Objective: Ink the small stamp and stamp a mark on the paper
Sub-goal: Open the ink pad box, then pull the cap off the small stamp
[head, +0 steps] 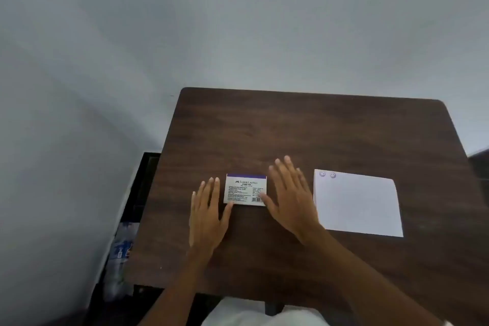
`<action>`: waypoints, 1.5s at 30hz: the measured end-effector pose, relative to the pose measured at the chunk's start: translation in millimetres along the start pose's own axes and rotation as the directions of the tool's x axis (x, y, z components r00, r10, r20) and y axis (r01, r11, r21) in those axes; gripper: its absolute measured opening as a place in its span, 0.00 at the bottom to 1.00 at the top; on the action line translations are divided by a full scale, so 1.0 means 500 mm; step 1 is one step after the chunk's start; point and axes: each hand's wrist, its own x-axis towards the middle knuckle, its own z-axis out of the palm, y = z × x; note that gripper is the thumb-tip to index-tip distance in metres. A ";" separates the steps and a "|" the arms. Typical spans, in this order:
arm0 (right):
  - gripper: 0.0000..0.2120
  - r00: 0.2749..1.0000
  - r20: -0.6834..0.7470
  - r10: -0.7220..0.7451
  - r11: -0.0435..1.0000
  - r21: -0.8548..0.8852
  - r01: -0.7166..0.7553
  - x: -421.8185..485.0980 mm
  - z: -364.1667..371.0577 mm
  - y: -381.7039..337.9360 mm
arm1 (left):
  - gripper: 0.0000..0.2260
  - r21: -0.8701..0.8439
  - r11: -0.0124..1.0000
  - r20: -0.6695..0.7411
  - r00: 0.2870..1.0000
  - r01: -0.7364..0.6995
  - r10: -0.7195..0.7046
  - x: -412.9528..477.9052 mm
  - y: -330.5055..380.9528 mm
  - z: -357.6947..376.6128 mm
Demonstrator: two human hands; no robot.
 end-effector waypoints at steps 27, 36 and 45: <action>0.20 0.904 0.423 0.067 0.905 0.356 -0.234 0.184 0.010 0.012 | 0.30 -0.335 0.942 0.150 0.986 -0.017 0.072 0.050 -0.080 0.077; 0.21 0.916 0.374 0.144 0.908 0.317 -0.273 0.232 0.050 0.045 | 0.32 -0.333 0.943 0.183 0.982 0.026 0.038 0.049 -0.081 0.083; 0.20 0.897 0.348 0.271 0.915 0.198 -0.353 0.052 -0.025 0.112 | 0.25 -0.415 0.907 -0.093 0.995 -0.077 0.042 0.041 -0.009 0.062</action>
